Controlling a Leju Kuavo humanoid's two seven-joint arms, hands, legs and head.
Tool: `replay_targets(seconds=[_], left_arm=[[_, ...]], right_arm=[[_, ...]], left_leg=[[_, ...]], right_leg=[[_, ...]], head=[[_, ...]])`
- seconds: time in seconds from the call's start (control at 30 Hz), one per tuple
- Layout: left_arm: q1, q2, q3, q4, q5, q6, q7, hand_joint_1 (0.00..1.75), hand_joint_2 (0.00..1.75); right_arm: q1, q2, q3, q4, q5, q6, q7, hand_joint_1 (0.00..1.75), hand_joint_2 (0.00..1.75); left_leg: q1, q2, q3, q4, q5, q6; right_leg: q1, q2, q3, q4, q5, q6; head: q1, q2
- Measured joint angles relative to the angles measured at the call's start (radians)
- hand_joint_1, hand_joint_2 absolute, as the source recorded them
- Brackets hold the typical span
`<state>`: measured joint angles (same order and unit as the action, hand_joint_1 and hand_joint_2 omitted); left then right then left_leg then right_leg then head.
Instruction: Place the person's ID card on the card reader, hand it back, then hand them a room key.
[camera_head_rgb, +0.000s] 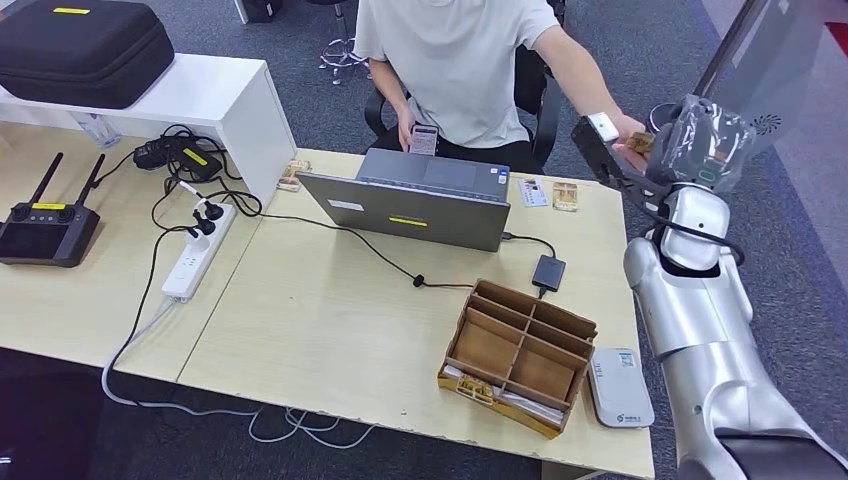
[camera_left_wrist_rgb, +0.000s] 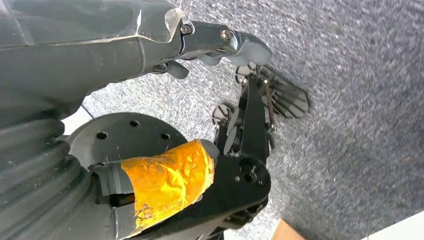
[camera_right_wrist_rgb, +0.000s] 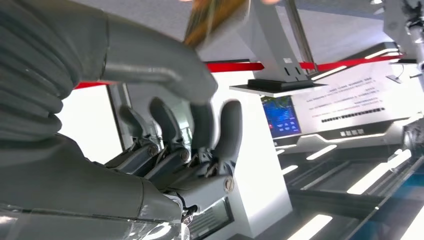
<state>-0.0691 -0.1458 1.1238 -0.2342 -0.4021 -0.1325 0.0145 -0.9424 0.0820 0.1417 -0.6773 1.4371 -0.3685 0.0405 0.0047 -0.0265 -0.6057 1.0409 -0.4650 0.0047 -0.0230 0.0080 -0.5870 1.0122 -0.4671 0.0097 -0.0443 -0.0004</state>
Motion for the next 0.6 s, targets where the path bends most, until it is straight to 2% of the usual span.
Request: replay_targets(seconds=[0.23,0.37,0.5,0.6], left_arm=[[0.0,0.0,0.0,0.0,0.006,0.017,0.012,0.0,1.75],[0.0,-0.001,0.001,0.0,0.009,0.028,0.016,0.0,1.75],[0.0,-0.001,0.003,0.0,0.015,0.046,0.019,0.0,1.75],[0.002,-0.001,0.01,0.0,0.026,0.056,0.028,0.0,1.75]], right_arm=[[0.0,-0.001,-0.068,0.023,0.008,-0.001,-0.001,0.0,1.75],[0.004,-0.019,-0.136,0.022,-0.039,-0.004,-0.006,0.0,1.75],[0.027,-0.071,-0.27,-0.002,-0.15,-0.007,-0.027,0.0,1.75],[0.068,-0.131,-0.42,-0.037,-0.264,-0.007,-0.058,0.0,1.75]], left_leg=[[0.0,0.0,0.0,0.0,0.0,0.0],[0.0,0.0,0.0,0.001,0.0,0.0],[0.0,-0.005,0.0,0.002,0.0,0.0],[0.0,-0.007,-0.001,0.003,-0.001,0.001]], right_leg=[[0.0,0.0,0.0,0.0,0.0,0.0],[0.0,0.0,0.0,-0.001,0.0,0.0],[0.0,-0.005,0.001,-0.001,0.0,0.001],[0.0,-0.007,0.002,-0.003,0.0,0.001]], head=[[0.0,0.0],[0.0,0.0],[0.0,0.0],[0.0,0.0]])
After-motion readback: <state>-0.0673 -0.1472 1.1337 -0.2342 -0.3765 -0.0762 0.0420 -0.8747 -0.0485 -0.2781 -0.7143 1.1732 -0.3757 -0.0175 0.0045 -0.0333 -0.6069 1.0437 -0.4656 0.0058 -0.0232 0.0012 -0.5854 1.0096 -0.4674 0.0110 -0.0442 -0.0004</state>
